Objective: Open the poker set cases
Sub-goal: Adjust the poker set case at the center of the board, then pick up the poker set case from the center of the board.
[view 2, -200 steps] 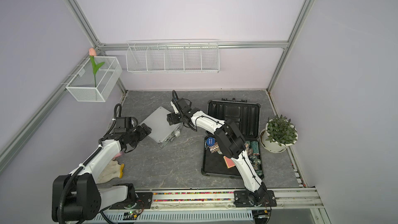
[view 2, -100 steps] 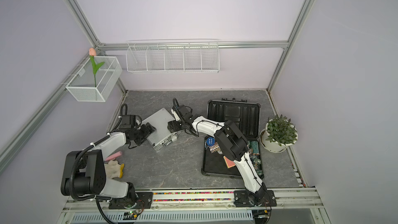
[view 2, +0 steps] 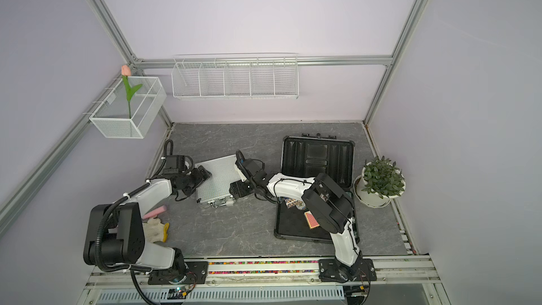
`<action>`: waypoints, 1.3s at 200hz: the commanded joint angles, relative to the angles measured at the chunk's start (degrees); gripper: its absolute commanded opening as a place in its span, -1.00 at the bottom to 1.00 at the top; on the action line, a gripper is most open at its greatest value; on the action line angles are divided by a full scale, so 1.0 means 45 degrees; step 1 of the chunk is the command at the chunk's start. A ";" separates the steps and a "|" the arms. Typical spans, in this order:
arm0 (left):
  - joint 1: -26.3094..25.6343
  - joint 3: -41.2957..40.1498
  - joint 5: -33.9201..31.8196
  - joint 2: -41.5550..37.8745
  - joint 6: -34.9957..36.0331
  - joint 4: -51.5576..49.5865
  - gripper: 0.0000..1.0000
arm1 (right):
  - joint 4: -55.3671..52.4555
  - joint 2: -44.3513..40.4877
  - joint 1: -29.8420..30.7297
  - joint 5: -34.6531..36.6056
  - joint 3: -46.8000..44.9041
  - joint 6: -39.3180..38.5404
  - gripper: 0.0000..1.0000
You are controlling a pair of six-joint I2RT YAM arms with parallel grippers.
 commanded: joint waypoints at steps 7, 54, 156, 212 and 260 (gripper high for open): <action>-0.0196 0.0578 0.0086 -0.0302 0.0312 -0.0337 0.77 | 0.1654 -0.1146 0.0618 -0.0783 -0.1398 0.0782 0.62; -0.0188 0.0398 -0.0096 -0.0487 0.0368 -0.0246 0.76 | 0.2043 -0.2093 0.0660 0.0404 -0.2737 0.1317 0.65; -0.1597 -0.0918 0.0706 -0.1407 -0.1184 0.0771 0.70 | 0.0635 -0.1308 0.0074 0.0794 -0.1028 0.1639 0.53; -0.1703 -0.1385 0.0826 -0.2395 -0.1440 0.0640 0.70 | -0.0378 -0.1597 -0.0438 0.1406 -0.0545 0.1123 0.67; -0.1683 -0.1507 -0.0078 -0.3350 -0.1032 -0.0111 0.72 | -0.0910 -0.3465 -0.0184 0.2865 -0.1872 0.1545 0.86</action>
